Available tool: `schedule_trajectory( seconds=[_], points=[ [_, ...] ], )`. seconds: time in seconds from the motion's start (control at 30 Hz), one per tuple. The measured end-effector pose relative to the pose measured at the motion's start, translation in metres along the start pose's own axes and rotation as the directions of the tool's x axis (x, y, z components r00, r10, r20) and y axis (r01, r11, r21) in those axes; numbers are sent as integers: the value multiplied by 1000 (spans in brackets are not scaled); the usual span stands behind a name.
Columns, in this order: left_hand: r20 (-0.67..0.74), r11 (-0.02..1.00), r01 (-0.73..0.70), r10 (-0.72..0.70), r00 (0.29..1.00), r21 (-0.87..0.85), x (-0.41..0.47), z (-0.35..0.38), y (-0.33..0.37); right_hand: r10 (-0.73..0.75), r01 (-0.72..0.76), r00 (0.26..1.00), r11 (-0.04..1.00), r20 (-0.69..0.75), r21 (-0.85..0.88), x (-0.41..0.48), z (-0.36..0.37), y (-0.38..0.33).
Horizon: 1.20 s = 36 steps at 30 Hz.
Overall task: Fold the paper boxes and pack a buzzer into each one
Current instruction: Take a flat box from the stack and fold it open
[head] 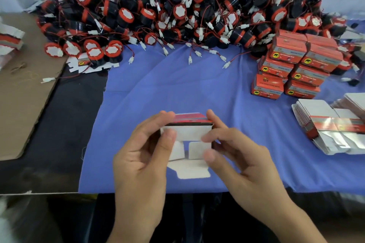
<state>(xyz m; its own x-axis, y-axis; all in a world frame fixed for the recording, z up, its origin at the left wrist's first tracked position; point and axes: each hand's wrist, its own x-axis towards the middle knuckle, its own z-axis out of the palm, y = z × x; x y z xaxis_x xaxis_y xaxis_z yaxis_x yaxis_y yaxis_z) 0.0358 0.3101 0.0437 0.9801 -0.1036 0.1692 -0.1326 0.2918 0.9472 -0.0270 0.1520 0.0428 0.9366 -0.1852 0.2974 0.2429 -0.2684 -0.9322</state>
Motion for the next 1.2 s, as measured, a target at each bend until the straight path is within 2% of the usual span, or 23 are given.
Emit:
schedule_trajectory(
  seconds=[0.07,0.13,0.2,0.3,0.37,0.47,0.53,0.73,0.87,0.97,1.13,1.2],
  points=[
    [-51,991,93,-98,994,-97,0,-1,-2,-9,13,993,999,118,-35,-5,-7,-1],
    [-62,985,119,-127,990,-127,0,-1,-2,-33,43,988,997,150,-63,-8,-7,-3],
    [-36,984,98,-105,994,-152,-2,2,-1,-57,58,998,995,11,-75,-8,1,-4],
    [27,995,21,-19,999,-102,-6,8,2,6,25,975,990,-222,137,-8,18,-11],
    [94,998,-35,39,995,-47,-9,12,8,72,24,955,948,-287,317,-8,27,-16],
    [177,987,-155,159,971,-37,-14,16,9,124,47,924,902,-363,428,-5,38,-23],
    [173,966,-258,254,952,2,-16,20,7,174,42,905,871,-388,490,-4,45,-25],
    [29,959,-272,275,961,-79,-21,32,4,239,44,835,869,-496,493,-1,60,-26],
    [-54,958,-283,281,958,-35,-21,35,2,283,43,799,853,-531,520,-2,66,-23],
    [-67,963,-268,267,961,-11,-23,37,0,286,48,789,854,-544,518,-4,68,-21],
    [-39,967,-218,215,976,-133,-17,30,4,255,37,810,877,-528,479,-5,64,-28],
    [-38,971,-178,175,984,-158,-14,27,4,316,-21,804,861,-504,508,-7,64,-30]
  ],
)
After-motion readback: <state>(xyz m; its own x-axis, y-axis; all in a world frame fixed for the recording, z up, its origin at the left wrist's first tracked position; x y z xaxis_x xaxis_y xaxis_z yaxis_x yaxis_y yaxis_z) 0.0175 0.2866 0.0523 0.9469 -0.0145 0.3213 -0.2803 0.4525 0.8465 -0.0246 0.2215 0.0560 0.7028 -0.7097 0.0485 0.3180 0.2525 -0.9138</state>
